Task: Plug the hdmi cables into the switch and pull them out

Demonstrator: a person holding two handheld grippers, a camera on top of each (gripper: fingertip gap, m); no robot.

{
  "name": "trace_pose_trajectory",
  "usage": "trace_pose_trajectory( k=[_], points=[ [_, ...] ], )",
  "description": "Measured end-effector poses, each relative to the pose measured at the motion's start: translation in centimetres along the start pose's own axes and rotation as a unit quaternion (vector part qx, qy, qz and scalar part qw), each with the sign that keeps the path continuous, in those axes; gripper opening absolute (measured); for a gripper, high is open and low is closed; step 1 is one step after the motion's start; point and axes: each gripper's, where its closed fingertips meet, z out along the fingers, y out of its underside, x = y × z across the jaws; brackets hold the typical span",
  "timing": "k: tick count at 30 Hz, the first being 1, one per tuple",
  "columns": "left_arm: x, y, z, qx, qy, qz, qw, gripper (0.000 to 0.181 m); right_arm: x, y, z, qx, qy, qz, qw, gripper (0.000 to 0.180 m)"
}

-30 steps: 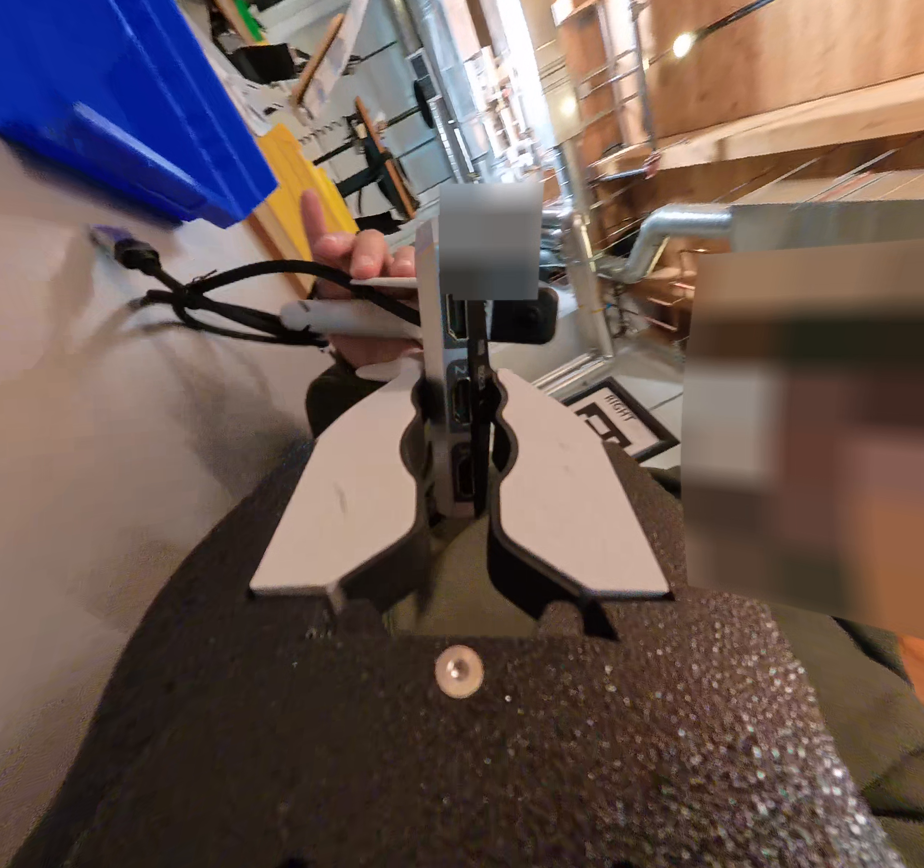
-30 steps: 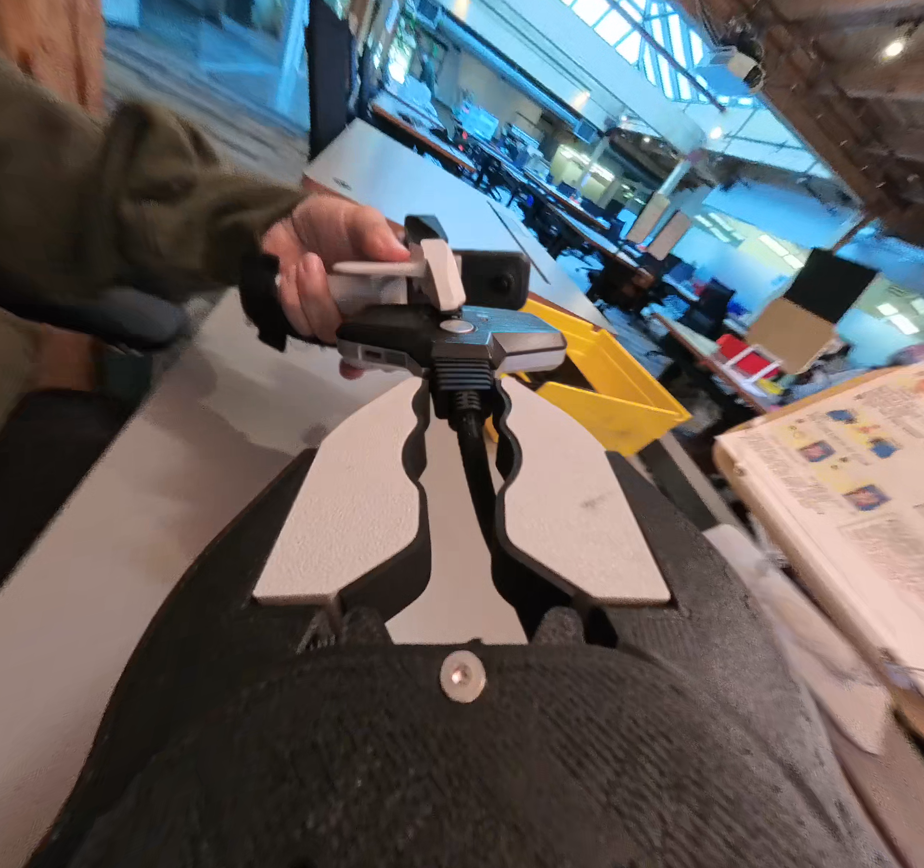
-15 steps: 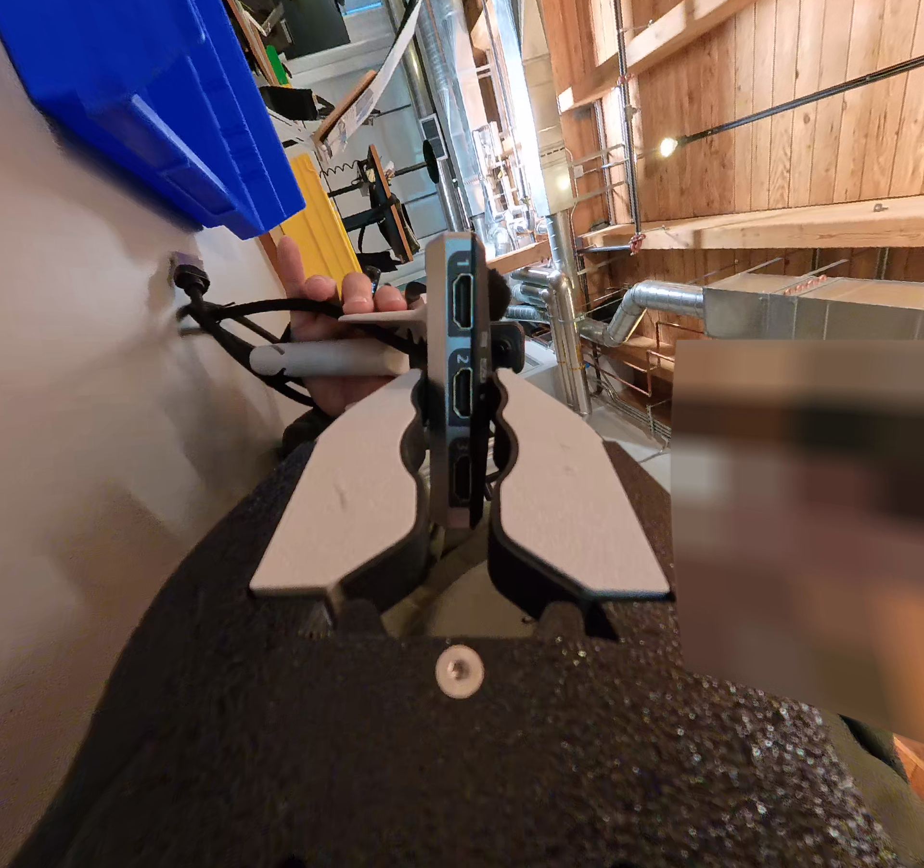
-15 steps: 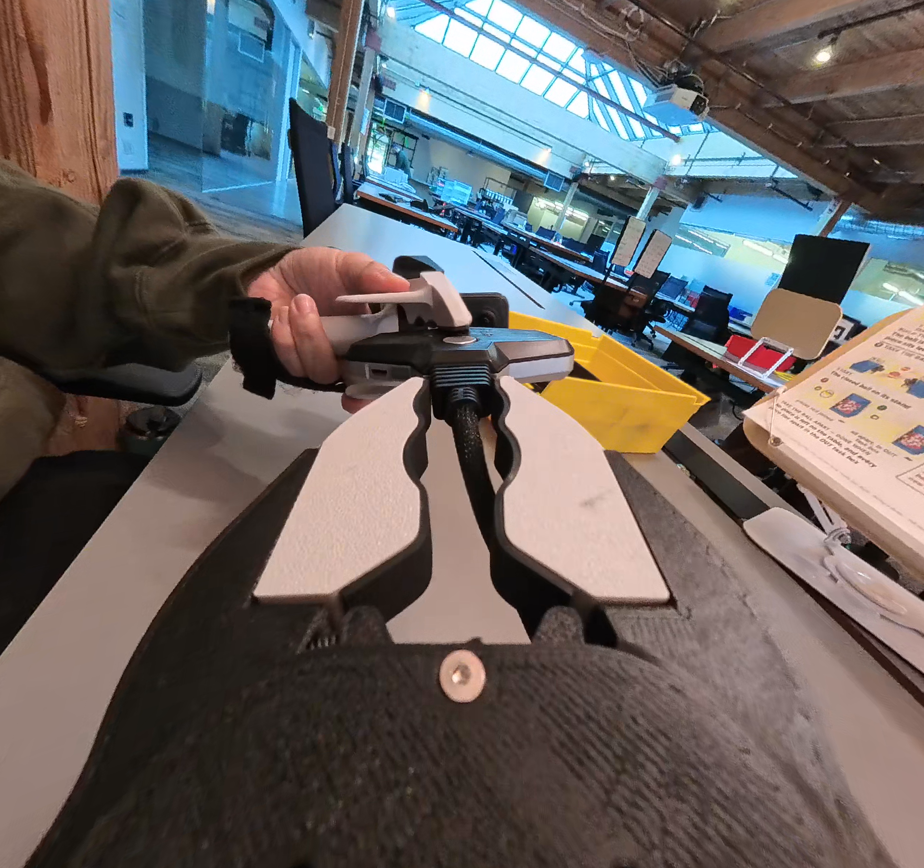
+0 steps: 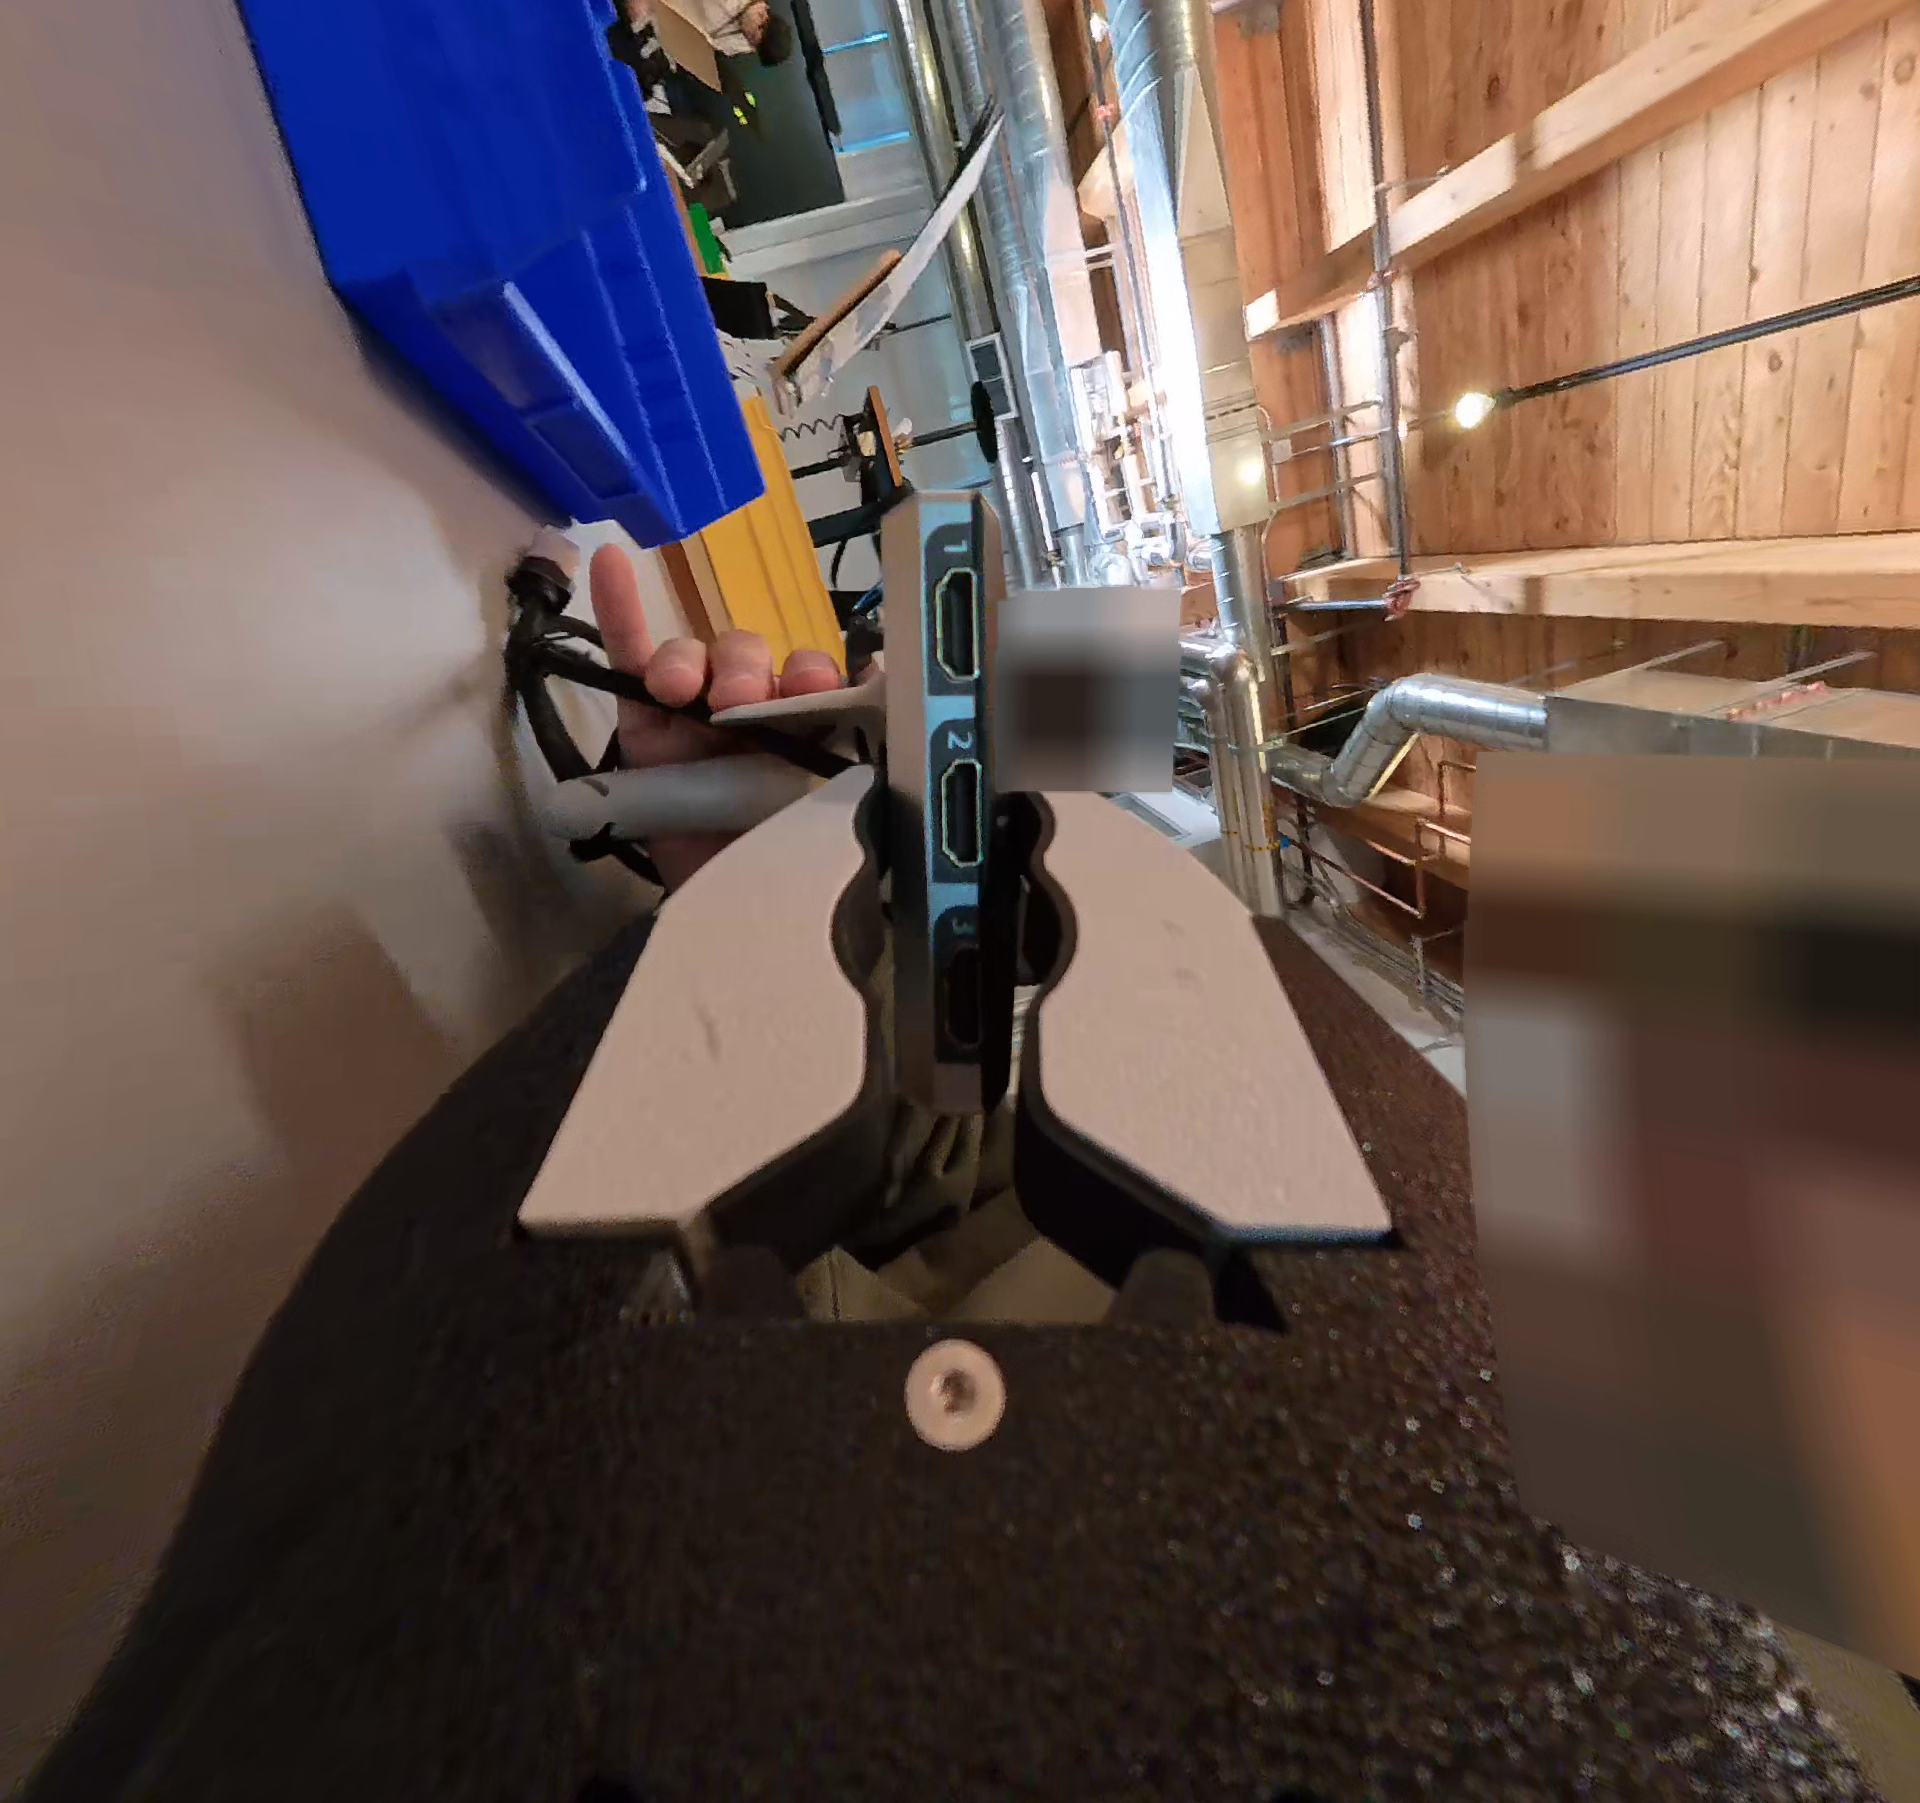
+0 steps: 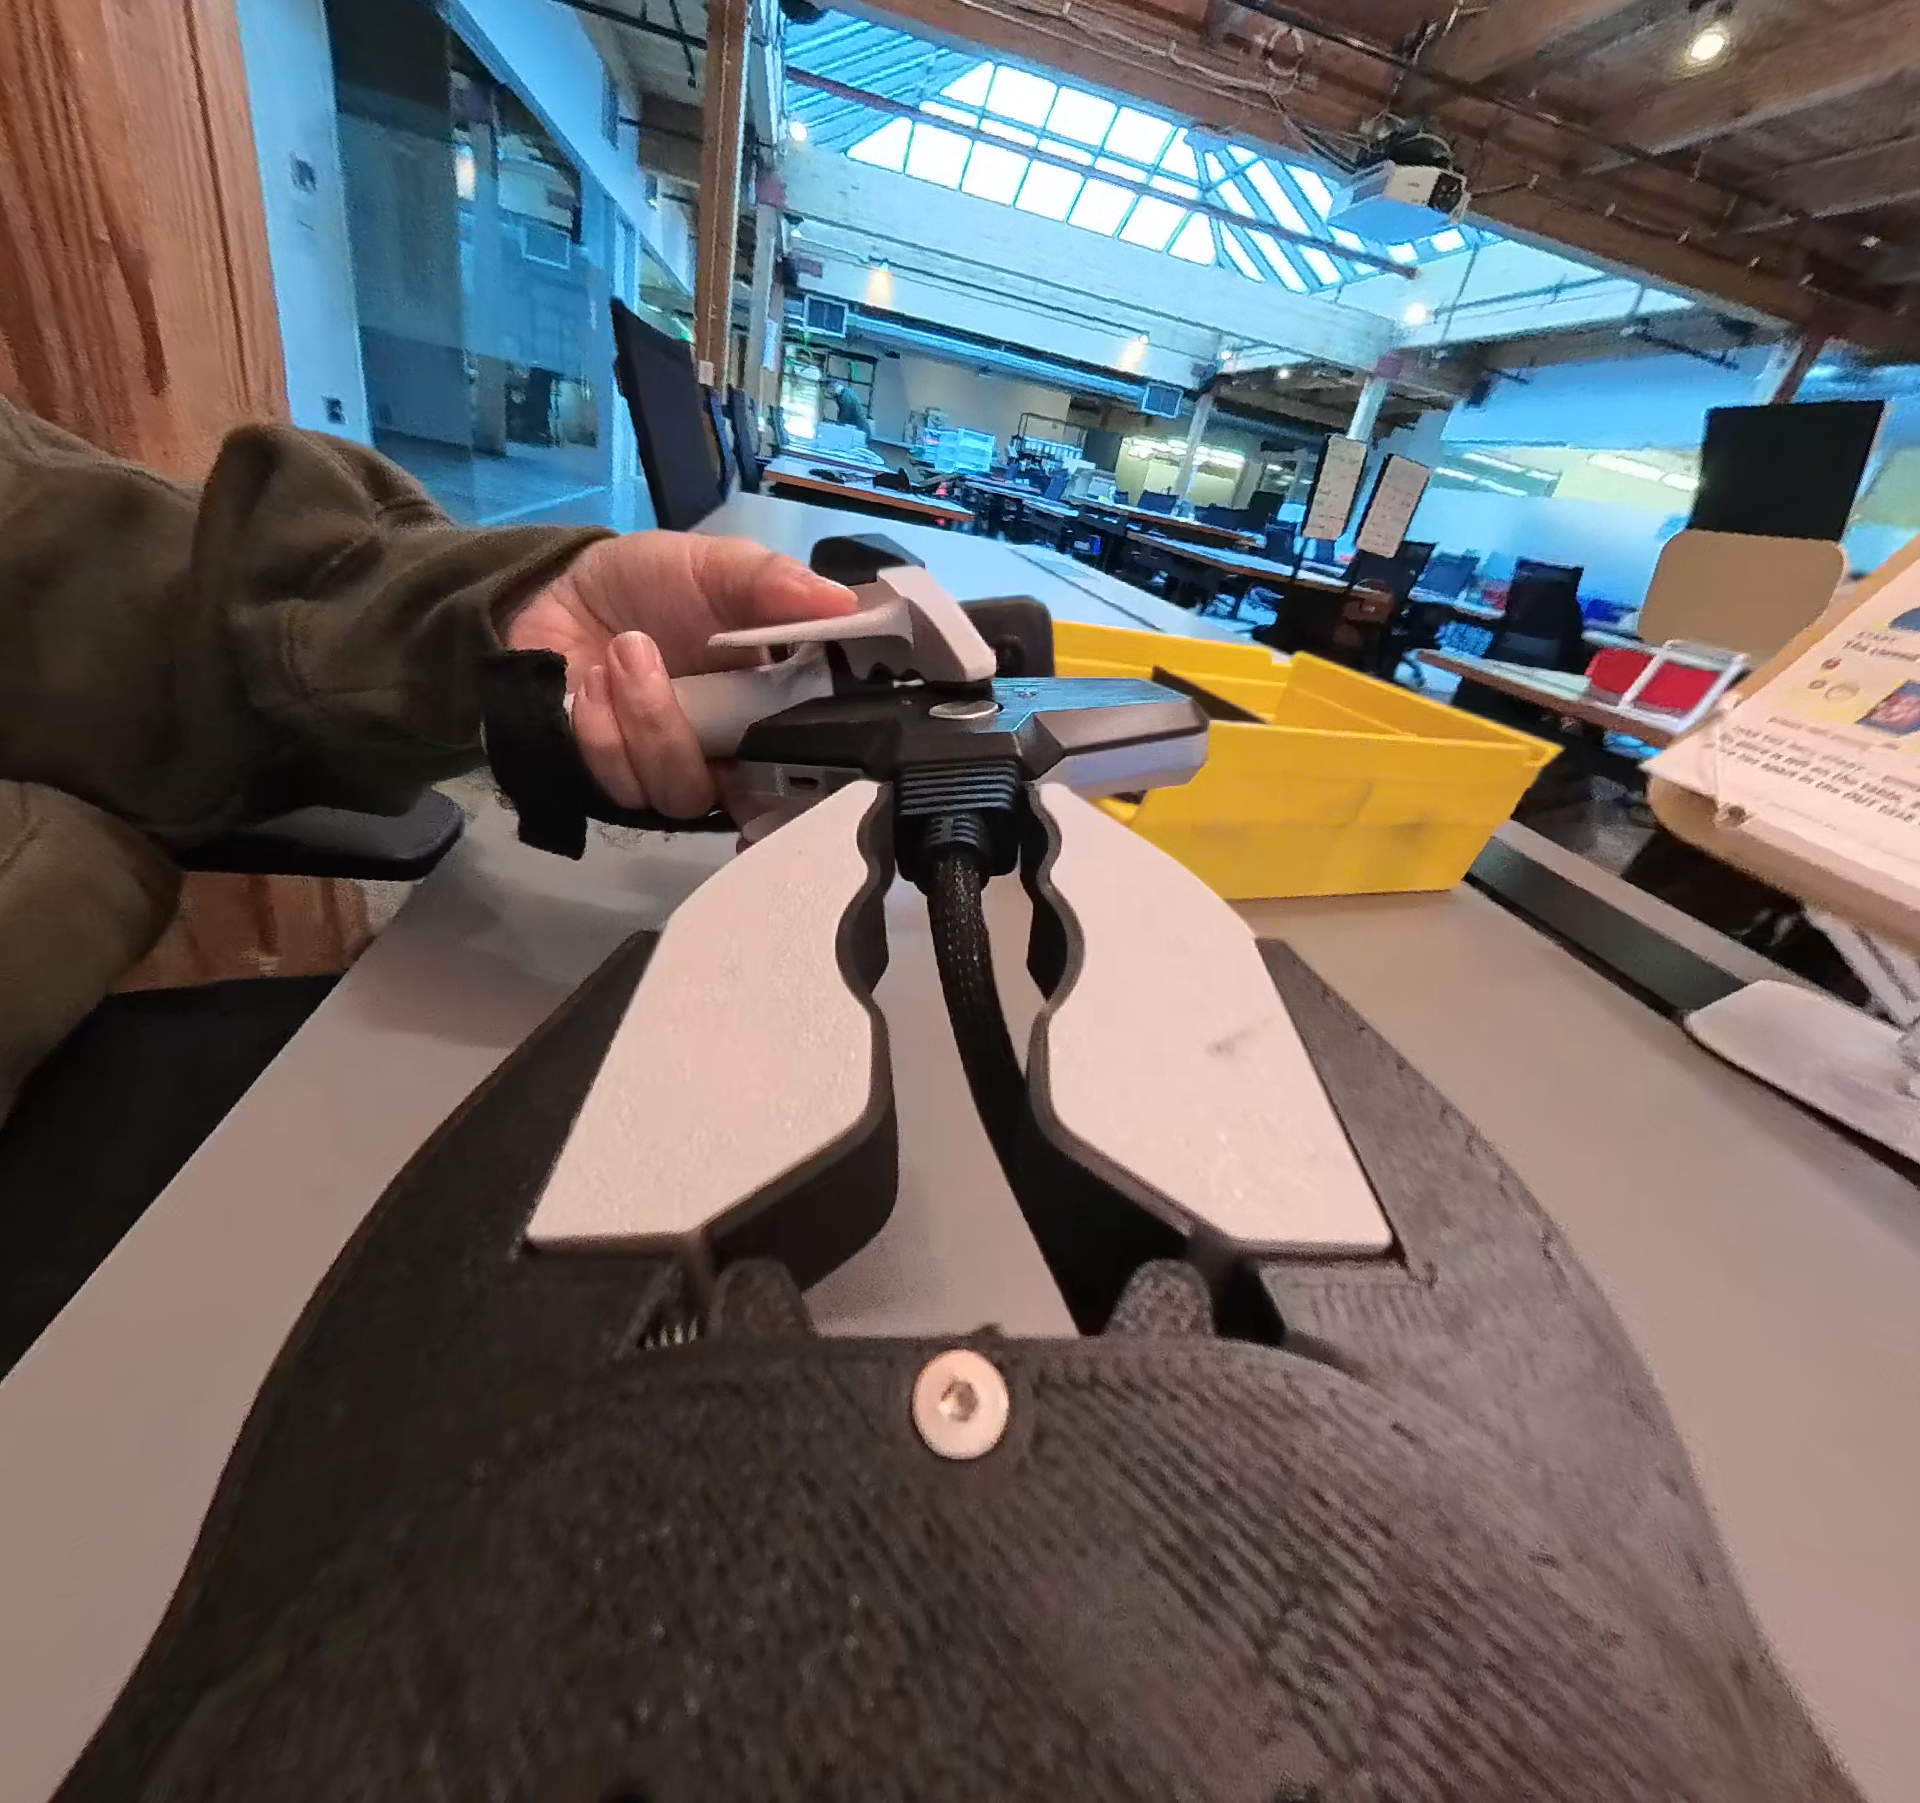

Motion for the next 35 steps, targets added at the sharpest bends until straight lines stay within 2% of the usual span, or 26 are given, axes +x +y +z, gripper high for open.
trace_pose_trajectory(
  k=[10, 14, 17, 20, 22, 23, 26, 28, 32, 35],
  points=[
    [-0.7, -0.6, 0.0, 0.026, -0.030, -0.013, 0.999, 0.022, 0.3, 0.9, 0.2, -0.003, 0.006, 0.013, 1.000, 0.023],
    [-0.5, -0.5, 0.4, 0.022, -0.035, 0.007, 0.999, 0.022, 0.5, 0.6, -0.1, 0.011, 0.009, 0.020, 1.000, 0.022],
    [0.0, -0.7, 0.5, 0.010, -0.050, 0.062, 0.997, 0.024, 0.7, 0.3, -0.4, 0.024, 0.005, 0.032, 0.999, 0.022],
    [1.7, -2.3, -0.9, 0.011, -0.108, 0.197, 0.974, 0.031, 1.6, -0.3, -1.0, 0.051, 0.024, 0.046, 0.997, 0.022],
    [3.4, -4.7, -3.2, 0.037, -0.168, 0.288, 0.942, 0.030, 2.3, -0.3, -1.4, 0.053, 0.043, 0.048, 0.997, 0.022],
    [3.6, -6.2, -5.1, 0.053, -0.226, 0.333, 0.914, 0.031, 2.7, -0.3, -1.5, 0.055, 0.057, 0.046, 0.996, 0.022],
    [3.7, -10.2, -11.9, 0.066, -0.403, 0.468, 0.784, 0.036, 3.3, -0.3, -1.7, 0.059, 0.073, 0.047, 0.994, 0.022],
    [3.0, -11.4, -15.5, 0.022, -0.484, 0.508, 0.712, 0.041, 3.5, -0.4, -1.8, 0.064, 0.075, 0.051, 0.994, 0.022],
    [0.5, -11.7, -19.7, -0.102, -0.570, 0.546, 0.605, 0.038, 4.2, -0.6, -2.3, 0.079, 0.082, 0.064, 0.991, 0.022],
    [-2.3, -11.1, -20.5, -0.175, -0.595, 0.559, 0.550, 0.038, 4.6, -0.8, -2.7, 0.095, 0.083, 0.078, 0.989, 0.022]
  ],
)
